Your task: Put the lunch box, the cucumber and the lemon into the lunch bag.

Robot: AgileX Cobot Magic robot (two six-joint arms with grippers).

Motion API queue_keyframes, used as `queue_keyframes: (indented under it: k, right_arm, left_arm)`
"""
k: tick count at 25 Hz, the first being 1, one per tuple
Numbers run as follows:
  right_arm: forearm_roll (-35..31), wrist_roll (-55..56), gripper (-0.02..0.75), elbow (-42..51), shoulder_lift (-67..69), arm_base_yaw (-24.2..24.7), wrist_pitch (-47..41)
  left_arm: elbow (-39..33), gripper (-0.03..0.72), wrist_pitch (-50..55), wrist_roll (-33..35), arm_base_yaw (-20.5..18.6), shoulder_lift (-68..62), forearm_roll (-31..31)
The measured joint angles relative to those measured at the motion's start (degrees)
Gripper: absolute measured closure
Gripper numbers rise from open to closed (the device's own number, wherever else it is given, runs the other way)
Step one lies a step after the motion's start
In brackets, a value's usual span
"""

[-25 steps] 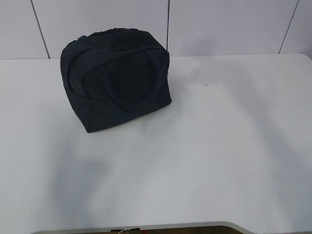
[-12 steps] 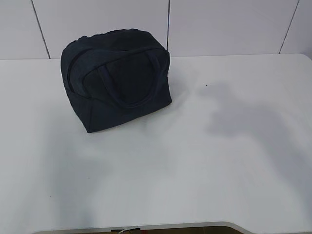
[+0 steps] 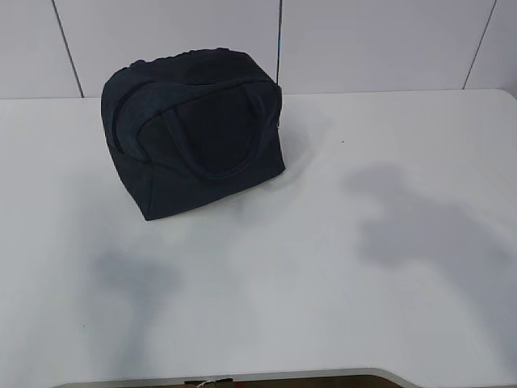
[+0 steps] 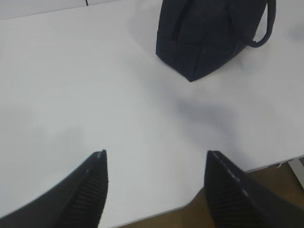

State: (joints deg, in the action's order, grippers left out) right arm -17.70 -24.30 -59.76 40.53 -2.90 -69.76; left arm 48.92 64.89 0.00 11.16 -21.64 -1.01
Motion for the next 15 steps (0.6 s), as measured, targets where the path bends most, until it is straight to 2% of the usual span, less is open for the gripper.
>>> queue_keyframes:
  k: [3, 7, 15]
  right_arm:
    - [0.3, 1.7, 0.154, 3.8, -4.1, 0.0, 0.5]
    - [5.4, 5.7, 0.152, 9.5, -8.9, 0.0, 0.6]
    - [9.5, 10.7, 0.152, 20.0, -19.8, 0.0, 1.3]
  left_arm:
    - [-3.4, 0.216, 0.0, 0.0, 0.0, 3.1, -0.9]
    - [-7.2, 0.214, 0.9, -0.3, 0.0, 5.9, -1.7]
    - [-8.7, 0.182, 0.6, -0.4, 0.0, 6.8, -3.4]
